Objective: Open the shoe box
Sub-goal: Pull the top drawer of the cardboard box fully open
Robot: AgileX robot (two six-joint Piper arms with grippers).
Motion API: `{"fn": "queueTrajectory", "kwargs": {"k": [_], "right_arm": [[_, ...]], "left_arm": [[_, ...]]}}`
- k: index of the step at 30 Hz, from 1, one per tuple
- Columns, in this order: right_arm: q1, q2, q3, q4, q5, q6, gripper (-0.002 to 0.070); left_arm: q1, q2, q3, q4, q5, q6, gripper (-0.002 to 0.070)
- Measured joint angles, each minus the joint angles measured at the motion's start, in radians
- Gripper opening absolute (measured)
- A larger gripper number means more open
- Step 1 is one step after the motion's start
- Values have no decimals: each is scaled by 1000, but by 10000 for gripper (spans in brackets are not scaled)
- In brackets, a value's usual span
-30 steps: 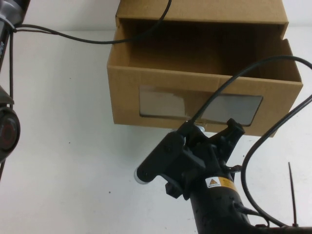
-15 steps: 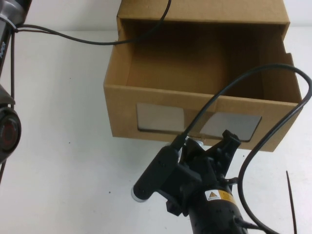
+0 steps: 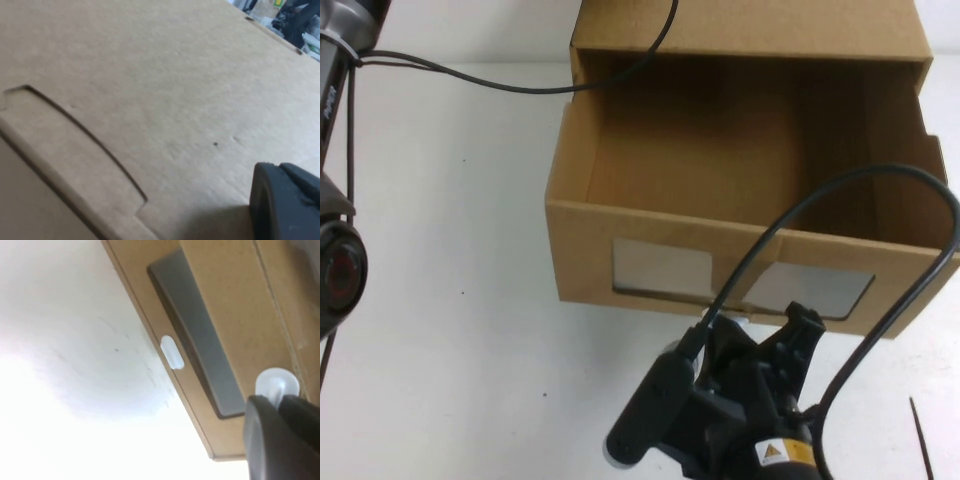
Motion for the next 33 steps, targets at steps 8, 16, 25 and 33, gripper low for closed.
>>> {"fn": "queueTrajectory", "kwargs": {"k": [8, 16, 25, 33], "right_arm": [[77, 7, 20, 102, 83, 9, -16], [79, 7, 35, 102, 80, 11, -18], [95, -29, 37, 102, 89, 13, -18], [181, -129, 37, 102, 70, 13, -18]], "left_arm": [[-4, 0, 0, 5, -15, 0, -6], [-4, 0, 0, 5, -15, 0, -6], [-4, 0, 0, 5, -15, -1, -6], [-4, 0, 0, 5, -15, -1, -6]]}}
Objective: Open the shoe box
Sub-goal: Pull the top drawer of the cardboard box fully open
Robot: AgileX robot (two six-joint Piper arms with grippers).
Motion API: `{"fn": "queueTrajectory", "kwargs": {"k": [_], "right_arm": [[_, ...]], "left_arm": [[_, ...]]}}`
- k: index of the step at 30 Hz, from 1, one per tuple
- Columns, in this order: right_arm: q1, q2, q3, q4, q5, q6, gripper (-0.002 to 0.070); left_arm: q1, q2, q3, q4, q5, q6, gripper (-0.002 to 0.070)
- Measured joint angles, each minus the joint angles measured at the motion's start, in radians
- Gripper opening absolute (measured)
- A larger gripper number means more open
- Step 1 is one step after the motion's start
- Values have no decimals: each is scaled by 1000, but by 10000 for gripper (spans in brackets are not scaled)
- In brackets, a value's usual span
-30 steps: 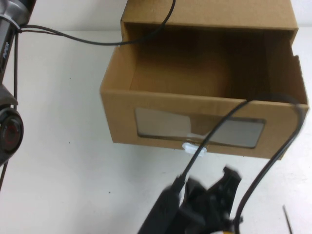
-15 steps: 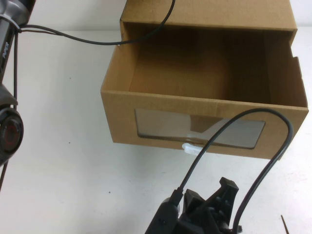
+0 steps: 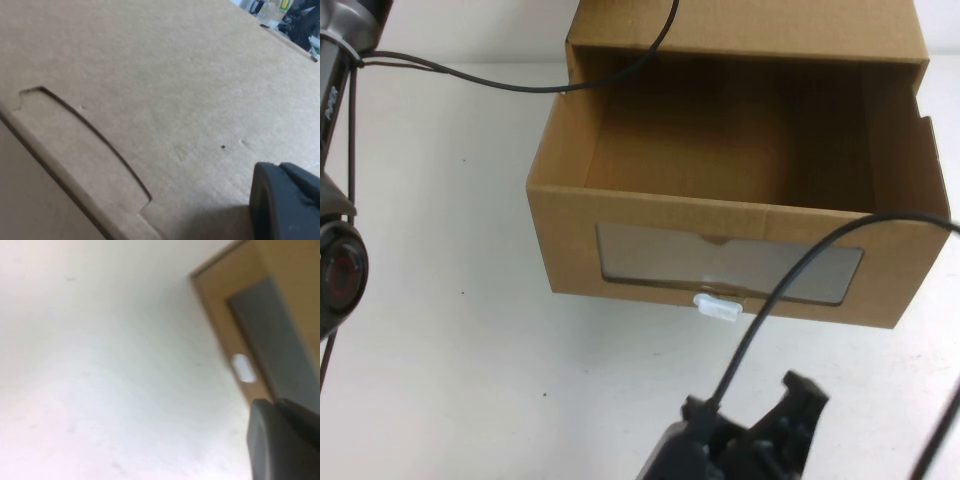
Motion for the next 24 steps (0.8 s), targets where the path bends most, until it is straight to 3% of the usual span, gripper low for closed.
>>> {"fn": "queueTrajectory", "kwargs": {"k": [9, 24], "right_arm": [[7, -26, 12, 0, -141, 43, -18], [7, -128, 62, 0, -89, 157, -18]], "left_arm": [[0, 0, 0, 0, -5, 8, -6], [0, 0, 0, 1, -26, 19, -6]]}}
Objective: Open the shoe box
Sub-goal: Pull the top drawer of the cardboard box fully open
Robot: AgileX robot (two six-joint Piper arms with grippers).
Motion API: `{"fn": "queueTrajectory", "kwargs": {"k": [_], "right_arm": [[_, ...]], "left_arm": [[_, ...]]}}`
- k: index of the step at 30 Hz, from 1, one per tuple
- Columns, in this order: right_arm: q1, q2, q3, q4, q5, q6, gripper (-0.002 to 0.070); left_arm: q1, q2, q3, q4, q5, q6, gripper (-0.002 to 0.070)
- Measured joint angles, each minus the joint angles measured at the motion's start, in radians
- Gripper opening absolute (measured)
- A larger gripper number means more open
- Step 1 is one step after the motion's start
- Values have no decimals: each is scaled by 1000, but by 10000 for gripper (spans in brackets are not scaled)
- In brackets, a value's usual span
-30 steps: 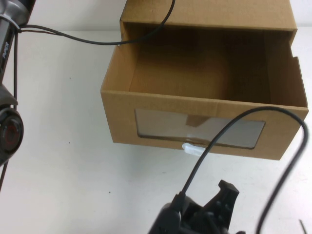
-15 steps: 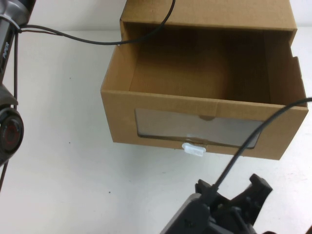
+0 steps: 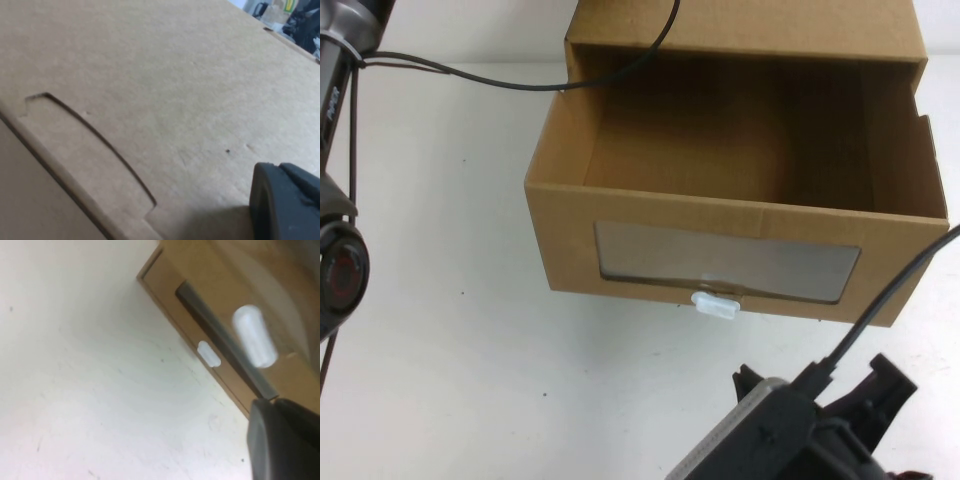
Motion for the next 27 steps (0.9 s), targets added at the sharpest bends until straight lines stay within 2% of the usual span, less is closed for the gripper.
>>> {"fn": "queueTrajectory", "kwargs": {"k": [9, 17, 27], "right_arm": [[0, -35, 8, 0, 24, 5, -18], [0, -67, 8, 0, -40, 7, -18], [0, -242, 9, 0, 101, -61, -18]], "left_arm": [[0, 2, 0, -2, -11, 0, -6], [0, 2, 0, -6, -60, 57, -6], [0, -166, 19, 145, -270, 112, -6]]}}
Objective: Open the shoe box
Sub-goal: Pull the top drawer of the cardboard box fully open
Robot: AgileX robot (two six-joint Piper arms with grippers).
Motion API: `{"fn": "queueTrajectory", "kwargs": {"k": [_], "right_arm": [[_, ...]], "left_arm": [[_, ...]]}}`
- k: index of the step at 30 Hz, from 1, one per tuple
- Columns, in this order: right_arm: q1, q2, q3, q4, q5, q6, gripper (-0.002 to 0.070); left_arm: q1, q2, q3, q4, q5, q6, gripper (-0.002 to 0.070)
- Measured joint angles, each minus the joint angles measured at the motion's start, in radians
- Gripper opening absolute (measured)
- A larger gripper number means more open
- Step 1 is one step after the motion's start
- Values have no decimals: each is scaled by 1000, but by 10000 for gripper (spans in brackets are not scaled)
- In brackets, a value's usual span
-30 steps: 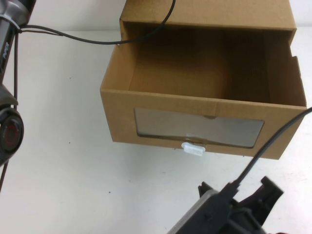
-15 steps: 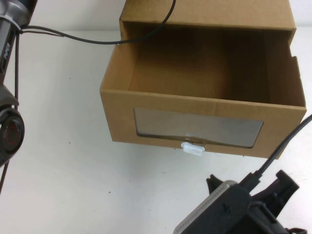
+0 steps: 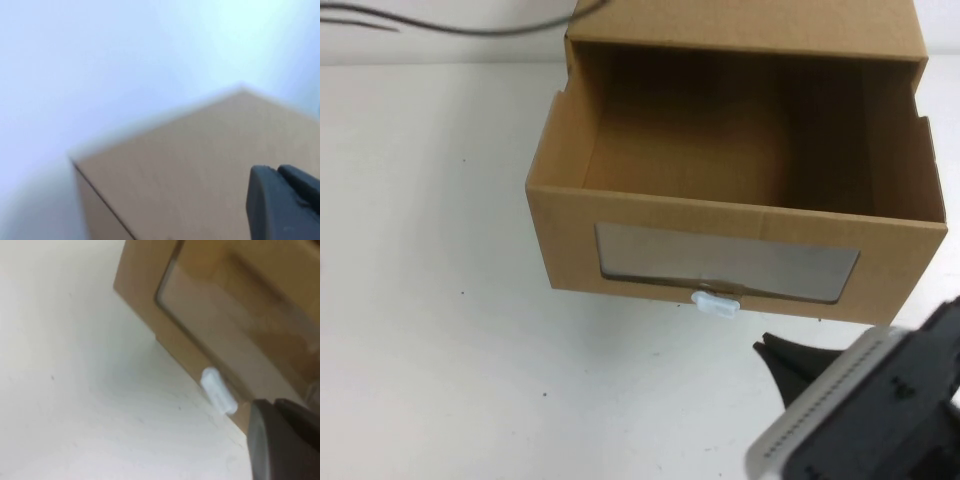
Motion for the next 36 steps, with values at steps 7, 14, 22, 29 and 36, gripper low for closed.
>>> {"fn": "queueTrajectory", "kwargs": {"k": [7, 14, 22, 29, 36], "right_arm": [[0, -130, 2, 0, 41, -51, -18], [-2, -244, 26, 0, 64, -101, -18], [-92, -354, 84, 0, 235, -75, -18], [-164, -374, 86, 0, 311, -70, -18], [-266, -374, 88, 0, 444, -68, -18]], "left_arm": [[0, -189, -6, 317, 53, -163, -6], [0, -280, -6, 512, 195, -333, -6], [0, -478, 202, 592, 218, -371, -6], [0, -785, 764, 616, 47, -373, -6], [0, -1243, 1475, 616, -310, -376, -6]]}}
